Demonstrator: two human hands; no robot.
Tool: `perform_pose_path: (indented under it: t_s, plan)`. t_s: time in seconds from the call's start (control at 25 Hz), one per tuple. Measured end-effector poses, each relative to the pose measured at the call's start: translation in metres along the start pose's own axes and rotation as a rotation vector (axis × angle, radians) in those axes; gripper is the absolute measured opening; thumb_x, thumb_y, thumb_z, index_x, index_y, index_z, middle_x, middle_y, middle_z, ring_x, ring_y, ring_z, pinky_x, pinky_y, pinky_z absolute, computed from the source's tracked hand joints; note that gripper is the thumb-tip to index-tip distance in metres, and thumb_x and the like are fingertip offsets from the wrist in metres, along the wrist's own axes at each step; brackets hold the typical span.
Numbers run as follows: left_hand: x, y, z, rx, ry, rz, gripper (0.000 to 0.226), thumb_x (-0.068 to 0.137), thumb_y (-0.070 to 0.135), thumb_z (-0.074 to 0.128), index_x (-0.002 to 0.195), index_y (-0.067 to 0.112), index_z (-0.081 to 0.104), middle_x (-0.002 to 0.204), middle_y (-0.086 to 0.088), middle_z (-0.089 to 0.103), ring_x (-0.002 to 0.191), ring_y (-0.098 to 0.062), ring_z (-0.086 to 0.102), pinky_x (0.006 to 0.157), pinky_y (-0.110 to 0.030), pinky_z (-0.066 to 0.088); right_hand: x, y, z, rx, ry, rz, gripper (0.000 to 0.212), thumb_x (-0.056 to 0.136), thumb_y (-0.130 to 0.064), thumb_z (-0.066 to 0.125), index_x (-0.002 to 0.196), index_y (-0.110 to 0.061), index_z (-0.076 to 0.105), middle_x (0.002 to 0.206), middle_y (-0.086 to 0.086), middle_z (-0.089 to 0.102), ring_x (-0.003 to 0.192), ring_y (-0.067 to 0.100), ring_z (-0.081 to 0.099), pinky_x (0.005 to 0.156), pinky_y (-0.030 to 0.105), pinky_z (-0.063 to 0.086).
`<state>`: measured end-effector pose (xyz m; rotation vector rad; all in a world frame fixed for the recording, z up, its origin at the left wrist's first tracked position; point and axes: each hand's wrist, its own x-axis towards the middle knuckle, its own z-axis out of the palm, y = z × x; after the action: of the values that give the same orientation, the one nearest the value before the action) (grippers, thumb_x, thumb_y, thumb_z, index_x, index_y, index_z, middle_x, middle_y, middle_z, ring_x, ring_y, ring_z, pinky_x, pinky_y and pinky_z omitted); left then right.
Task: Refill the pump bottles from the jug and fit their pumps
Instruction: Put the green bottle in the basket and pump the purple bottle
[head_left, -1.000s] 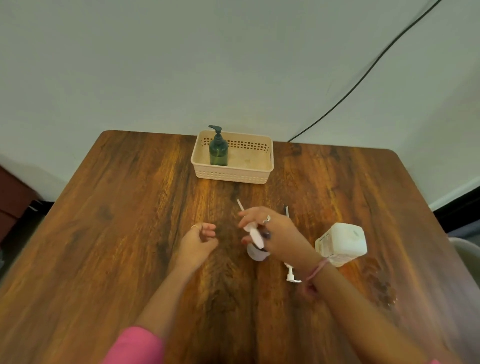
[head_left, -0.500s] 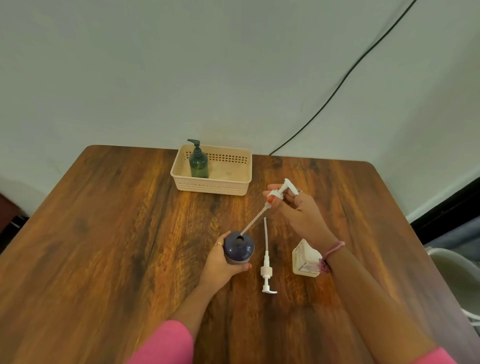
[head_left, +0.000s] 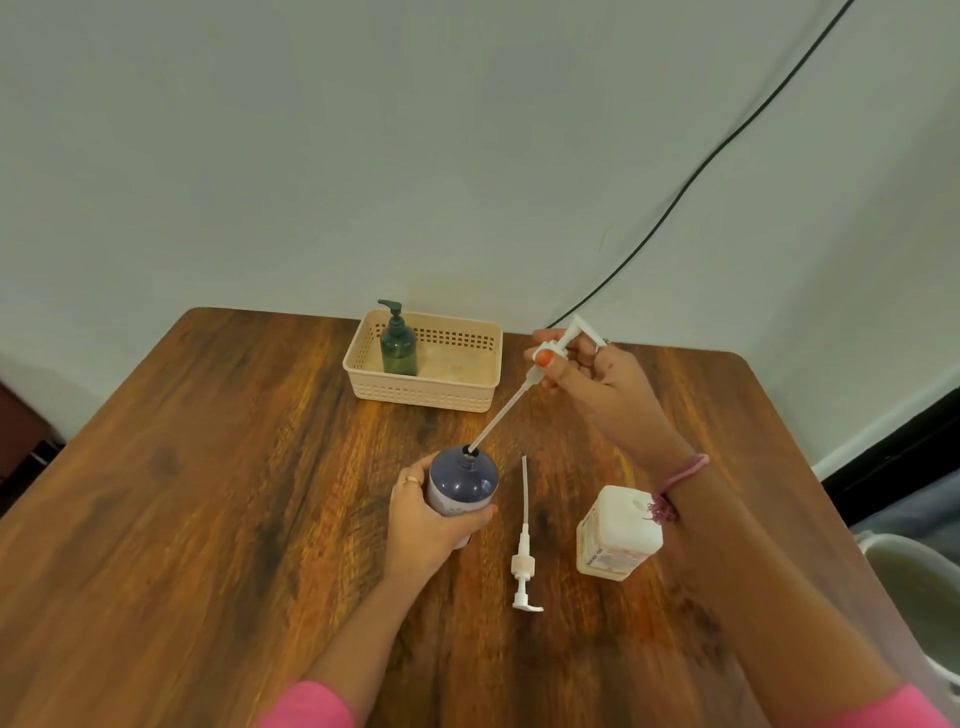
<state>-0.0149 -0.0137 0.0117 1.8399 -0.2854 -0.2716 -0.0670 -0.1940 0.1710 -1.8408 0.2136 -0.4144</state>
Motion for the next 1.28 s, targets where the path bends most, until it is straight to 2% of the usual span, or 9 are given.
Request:
perform_pose_path:
  t_s: [0.16, 0.32, 0.4, 0.56, 0.68, 0.84, 1.08, 1.16, 1.28]
  plan:
    - [-0.001, 0.032, -0.003, -0.054, 0.000, 0.073, 0.075, 0.052, 0.023, 0.093, 0.109, 0.041, 0.048, 0.110, 0.016, 0.054, 0.101, -0.010, 0.058, 0.075, -0.017, 0.051, 0.007, -0.022, -0.004, -0.004, -0.077, -0.035, 0.024, 0.092, -0.017, 0.058, 0.117, -0.017, 0.061, 0.109, 0.000, 0.070, 0.102, 0.007, 0.067, 0.081, 0.016, 0.052]
    - [0.002, 0.061, -0.001, -0.087, 0.025, 0.114, 0.078, 0.040, 0.046, 0.090, 0.107, 0.049, 0.048, 0.114, 0.011, 0.057, 0.105, -0.013, 0.059, 0.081, -0.034, 0.058, 0.010, -0.043, -0.012, -0.165, -0.179, -0.089, 0.026, 0.092, -0.019, 0.059, 0.118, -0.021, 0.063, 0.110, 0.002, 0.070, 0.103, 0.006, 0.065, 0.086, 0.017, 0.052]
    - [0.004, 0.075, 0.001, -0.093, 0.029, 0.133, 0.081, 0.038, 0.049, 0.088, 0.108, 0.049, 0.047, 0.114, 0.010, 0.057, 0.106, -0.015, 0.059, 0.083, -0.039, 0.058, 0.013, -0.049, -0.017, -0.231, -0.227, -0.092, 0.026, 0.092, -0.021, 0.059, 0.117, -0.027, 0.064, 0.112, 0.007, 0.069, 0.105, 0.014, 0.064, 0.093, 0.027, 0.052]
    - [0.007, 0.100, 0.005, -0.098, 0.038, 0.167, 0.088, 0.040, 0.053, 0.085, 0.118, 0.040, 0.048, 0.115, 0.009, 0.057, 0.107, -0.015, 0.058, 0.083, -0.039, 0.059, 0.019, -0.060, -0.028, -0.258, -0.304, -0.091, 0.029, 0.092, -0.016, 0.060, 0.121, -0.017, 0.062, 0.123, -0.008, 0.065, 0.112, 0.009, 0.061, 0.101, 0.032, 0.048]
    - [0.009, 0.115, 0.005, -0.119, 0.038, 0.181, 0.088, 0.042, 0.051, 0.085, 0.120, 0.038, 0.049, 0.114, 0.008, 0.059, 0.104, -0.014, 0.059, 0.080, -0.037, 0.060, 0.023, -0.068, -0.035, -0.303, -0.309, -0.117, 0.031, 0.091, -0.019, 0.060, 0.122, -0.017, 0.062, 0.121, -0.010, 0.065, 0.111, 0.007, 0.062, 0.099, 0.029, 0.049]
    - [0.013, 0.131, 0.005, -0.134, 0.041, 0.195, 0.089, 0.047, 0.047, 0.087, 0.125, 0.031, 0.048, 0.116, 0.007, 0.059, 0.104, -0.015, 0.060, 0.080, -0.037, 0.060, 0.023, -0.075, -0.034, -0.368, -0.338, -0.137, 0.028, 0.090, -0.022, 0.061, 0.117, -0.027, 0.062, 0.112, -0.013, 0.066, 0.106, 0.004, 0.062, 0.091, 0.015, 0.049]
    - [0.019, 0.146, 0.005, -0.156, 0.050, 0.214, 0.090, 0.044, 0.050, 0.086, 0.123, 0.033, 0.048, 0.116, 0.006, 0.059, 0.104, -0.015, 0.060, 0.082, -0.041, 0.059, 0.027, -0.072, -0.028, -0.320, -0.119, -0.144, 0.035, 0.075, -0.040, 0.071, 0.099, -0.016, 0.064, 0.088, -0.005, 0.069, 0.081, 0.006, 0.066, 0.074, 0.020, 0.054]
    - [0.019, 0.149, 0.004, -0.155, 0.043, 0.220, 0.089, 0.045, 0.048, 0.087, 0.123, 0.031, 0.049, 0.115, 0.006, 0.060, 0.104, -0.015, 0.060, 0.082, -0.041, 0.059, 0.028, -0.075, -0.031, -0.297, -0.176, -0.106, 0.036, 0.078, -0.037, 0.069, 0.107, -0.017, 0.061, 0.096, -0.004, 0.068, 0.086, 0.007, 0.067, 0.075, 0.022, 0.055]
    - [0.021, 0.151, 0.004, -0.160, 0.032, 0.211, 0.088, 0.046, 0.046, 0.088, 0.123, 0.030, 0.049, 0.116, 0.005, 0.060, 0.104, -0.015, 0.061, 0.083, -0.041, 0.058, 0.027, -0.082, -0.039, -0.280, -0.394, -0.073, 0.038, 0.088, -0.021, 0.063, 0.125, -0.026, 0.056, 0.118, -0.006, 0.065, 0.102, 0.005, 0.064, 0.082, 0.021, 0.055]
